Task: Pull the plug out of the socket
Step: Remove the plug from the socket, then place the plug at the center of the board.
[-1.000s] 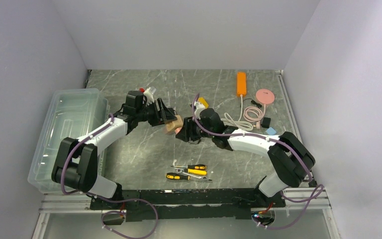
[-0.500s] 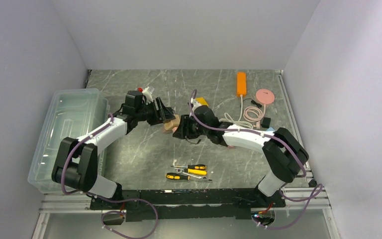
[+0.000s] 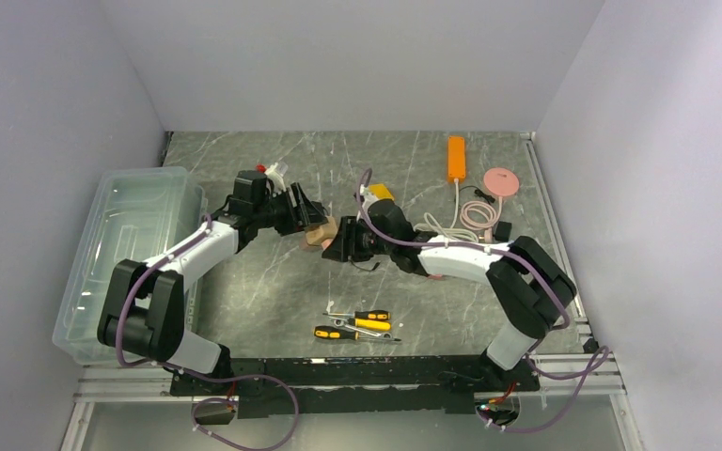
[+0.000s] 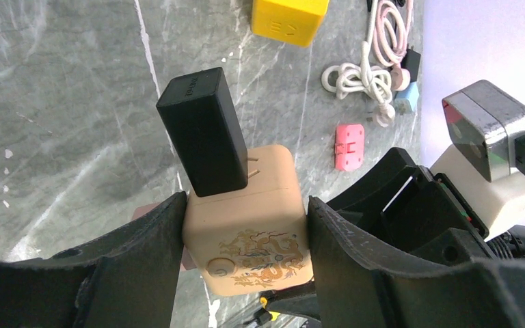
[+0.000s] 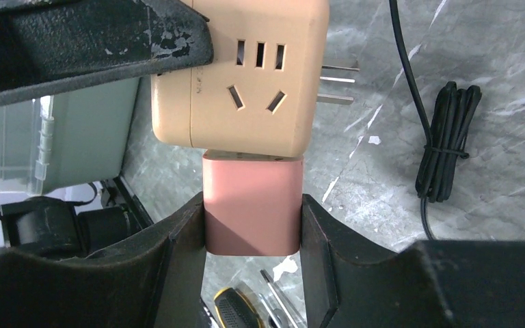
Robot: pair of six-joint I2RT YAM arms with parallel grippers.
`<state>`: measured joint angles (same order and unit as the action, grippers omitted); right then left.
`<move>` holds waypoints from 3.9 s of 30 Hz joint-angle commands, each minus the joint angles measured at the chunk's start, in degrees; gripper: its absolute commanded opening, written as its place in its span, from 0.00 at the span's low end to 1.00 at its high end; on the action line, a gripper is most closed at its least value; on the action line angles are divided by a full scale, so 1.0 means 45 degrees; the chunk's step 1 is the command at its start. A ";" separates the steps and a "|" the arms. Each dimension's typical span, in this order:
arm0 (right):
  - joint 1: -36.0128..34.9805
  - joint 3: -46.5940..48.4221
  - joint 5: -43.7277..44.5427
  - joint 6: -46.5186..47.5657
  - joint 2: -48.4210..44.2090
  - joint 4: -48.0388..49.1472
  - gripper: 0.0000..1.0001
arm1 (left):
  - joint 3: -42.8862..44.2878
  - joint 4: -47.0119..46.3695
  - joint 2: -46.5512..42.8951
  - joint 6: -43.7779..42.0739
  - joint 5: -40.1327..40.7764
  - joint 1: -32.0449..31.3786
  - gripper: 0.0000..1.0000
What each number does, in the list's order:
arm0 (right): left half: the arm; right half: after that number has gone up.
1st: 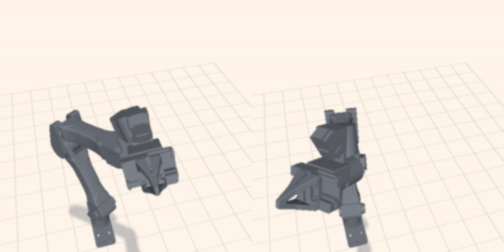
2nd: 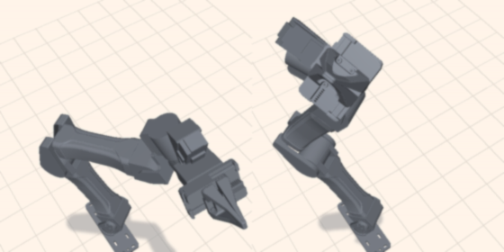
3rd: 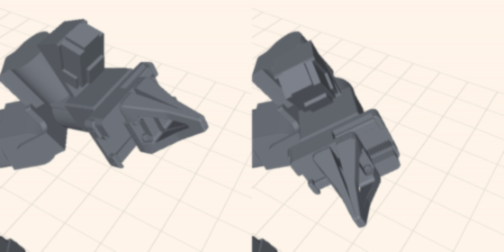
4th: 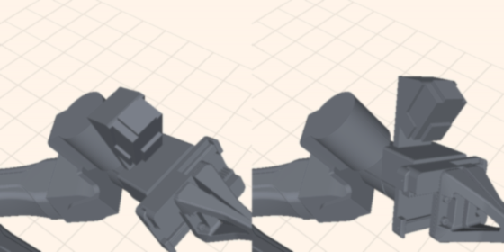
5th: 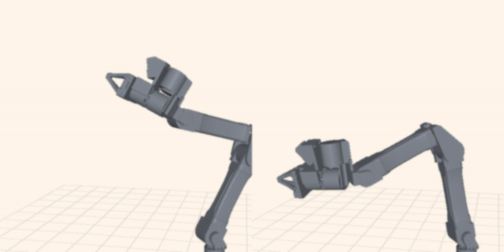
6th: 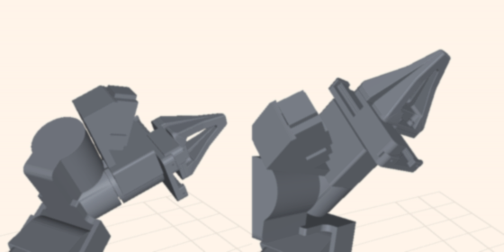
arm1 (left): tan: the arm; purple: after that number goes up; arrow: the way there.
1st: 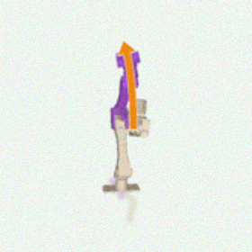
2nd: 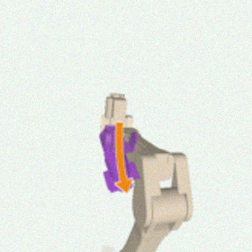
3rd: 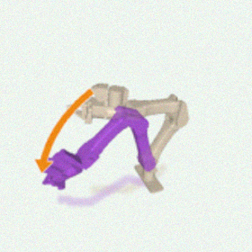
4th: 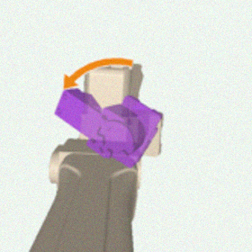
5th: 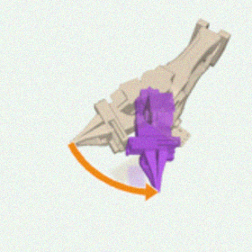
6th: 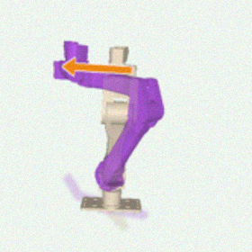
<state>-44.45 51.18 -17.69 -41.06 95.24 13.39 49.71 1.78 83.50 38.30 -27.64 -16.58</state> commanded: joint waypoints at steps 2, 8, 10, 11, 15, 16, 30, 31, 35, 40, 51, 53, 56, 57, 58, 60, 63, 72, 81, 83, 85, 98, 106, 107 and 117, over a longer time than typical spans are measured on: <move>-0.0383 -0.0218 -0.0996 0.1344 -0.1214 0.0961 0.00 | 0.0201 -0.0998 -0.0247 -0.0063 -0.0068 0.0322 0.00; -0.0718 -0.0332 -0.2248 0.2272 -0.1546 0.1314 0.00 | 0.0261 -0.0953 -0.0139 -0.0088 -0.0167 0.0437 0.00; -0.0883 -0.0339 -0.2509 0.2503 -0.1584 0.1398 0.00 | 0.0280 -0.0926 -0.0163 -0.0117 -0.0146 0.0475 0.00; -0.0960 -0.0328 -0.2613 0.2610 -0.1583 0.1400 0.00 | 0.0281 -0.0924 -0.0176 -0.0116 -0.0113 0.0480 0.00; -0.1138 0.0039 -0.1943 0.2678 -0.1424 0.0718 0.00 | 0.0254 -0.0929 -0.0215 -0.0137 -0.0103 0.0520 0.00; -0.1139 0.0256 -0.1436 0.2561 -0.1295 0.0272 0.00 | 0.0233 -0.0978 -0.0226 -0.0086 -0.0122 0.0520 0.00; -0.0592 0.0197 -0.0539 -0.0652 0.0175 0.0212 0.00 | 0.0124 -0.0991 -0.0548 -0.0101 0.0019 0.0520 0.00; -0.0592 0.0100 -0.0658 -0.0511 0.0065 0.0424 0.00 | 0.0124 -0.0968 -0.0549 -0.0124 0.0037 0.0520 0.00; -0.0629 -0.0362 -0.1157 0.0136 -0.0777 0.1190 0.00 | 0.0163 -0.0867 -0.0565 -0.0172 0.0143 0.0540 0.00; -0.0613 -0.0718 -0.0075 0.1147 -0.2385 -0.0273 0.00 | 0.0183 -0.0767 -0.0782 -0.0320 0.0320 0.0559 0.00; 0.1970 -0.1520 0.4172 0.1422 -0.4359 -0.5665 0.00 | 0.0545 -0.0854 -0.1354 -0.0924 -0.0946 0.0559 0.00; 0.2029 -0.1175 0.5251 0.1700 -0.4122 -0.6678 0.00 | 0.0535 -0.0936 -0.1405 -0.0896 -0.1051 0.0542 0.00; 0.2045 -0.0722 0.6209 0.1986 -0.3379 -0.7383 0.00 | 0.0554 -0.0942 -0.1456 -0.0875 -0.1193 0.0540 0.00; 0.2059 -0.0635 0.6309 0.2053 -0.3151 -0.7364 0.00 | 0.0554 -0.0957 -0.1465 -0.0875 -0.1215 0.0540 0.00; 0.2064 -0.0582 0.6331 0.2095 -0.2958 -0.7274 0.00 | 0.0554 -0.0947 -0.1464 -0.0875 -0.1223 0.0532 0.00; 0.2111 -0.0526 0.6150 0.2167 -0.2569 -0.6913 0.00 | 0.0554 -0.0924 -0.1485 -0.0875 -0.1222 0.0520 0.00; 0.2161 -0.0226 0.6163 0.2133 -0.1769 -0.6753 0.00 | 0.0554 -0.0904 -0.1467 -0.0905 -0.1237 0.0467 0.00; 0.2165 0.0318 0.6292 0.1979 -0.0630 -0.6909 0.16 | 0.0612 -0.0884 -0.1447 -0.1021 -0.1319 0.0345 0.00; 0.2266 -0.0140 0.5587 0.1893 -0.0834 -0.6403 0.65 | 0.0847 -0.0784 -0.1331 -0.1218 -0.1695 0.0305 0.00; 0.2312 -0.0147 0.5520 0.1941 -0.0948 -0.6403 0.69 | 0.0959 -0.0708 -0.1306 -0.1325 -0.1830 0.0305 0.00; 0.2337 -0.0138 0.5468 0.2053 -0.1156 -0.6412 0.72 | 0.0983 -0.0784 -0.1330 -0.1404 -0.2013 0.0305 0.00; 0.3154 -0.1210 0.2293 0.2513 -0.5611 -0.4905 0.90 | 0.2266 -0.0102 -0.1240 -0.4083 -0.5349 -0.0266 0.00; 0.4105 -0.1288 -0.0987 -0.0074 -0.6476 -0.4266 0.86 | 0.1754 0.2322 -0.3755 -0.9102 -0.0812 -0.3105 0.00; 0.4087 -0.1467 -0.1353 -0.0566 -0.6604 -0.3730 0.85 | 0.1546 0.2327 -0.3972 -0.9394 -0.0125 -0.3498 0.00; 0.1987 -0.2127 0.0848 -0.2717 -0.7888 -0.1651 0.79 | 0.1181 0.2404 -0.3943 -0.9893 0.1795 -0.5093 0.00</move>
<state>-32.53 40.95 -18.90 -49.45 62.43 -0.34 54.33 14.55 64.66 -3.77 -22.85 -38.83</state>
